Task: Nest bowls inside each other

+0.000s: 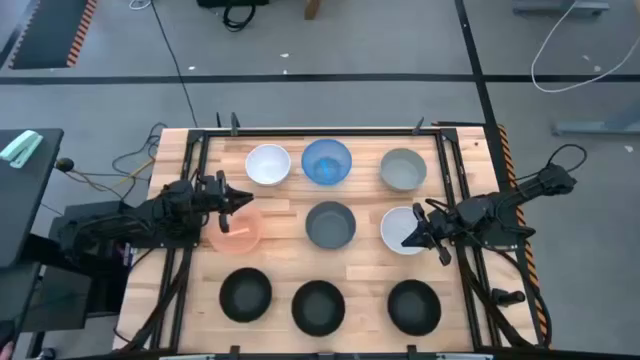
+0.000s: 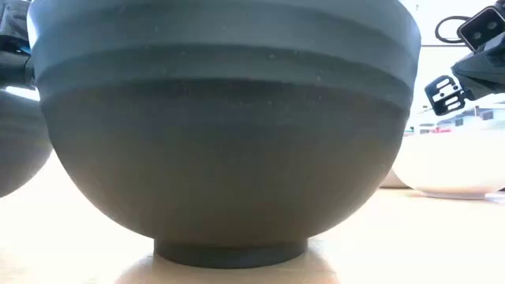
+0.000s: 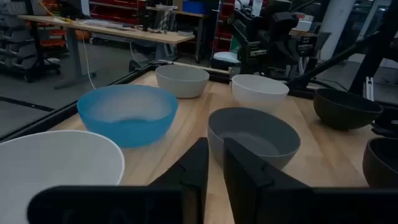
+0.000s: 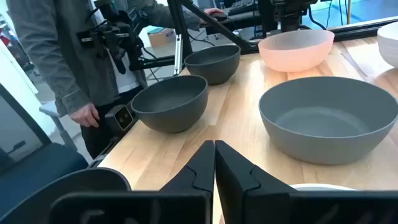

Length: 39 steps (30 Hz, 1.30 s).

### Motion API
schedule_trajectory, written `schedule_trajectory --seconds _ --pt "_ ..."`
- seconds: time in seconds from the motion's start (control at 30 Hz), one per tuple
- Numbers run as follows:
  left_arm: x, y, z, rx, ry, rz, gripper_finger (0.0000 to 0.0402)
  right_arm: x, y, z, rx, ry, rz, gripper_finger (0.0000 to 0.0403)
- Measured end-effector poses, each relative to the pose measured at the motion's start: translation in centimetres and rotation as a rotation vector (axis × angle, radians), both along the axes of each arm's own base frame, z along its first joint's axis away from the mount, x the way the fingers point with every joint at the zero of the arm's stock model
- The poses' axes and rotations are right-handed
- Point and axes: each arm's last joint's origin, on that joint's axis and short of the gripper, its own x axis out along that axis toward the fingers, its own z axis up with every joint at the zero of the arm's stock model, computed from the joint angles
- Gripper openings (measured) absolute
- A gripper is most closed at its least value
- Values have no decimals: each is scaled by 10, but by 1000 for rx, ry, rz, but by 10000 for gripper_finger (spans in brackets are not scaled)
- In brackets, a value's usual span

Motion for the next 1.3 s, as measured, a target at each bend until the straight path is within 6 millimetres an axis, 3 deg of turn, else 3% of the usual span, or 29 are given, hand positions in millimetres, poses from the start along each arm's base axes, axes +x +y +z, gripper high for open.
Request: schedule_trajectory --seconds 1.3 --pt "0 0 0 0 0 0 58 0 0 0 0 0 0 19"
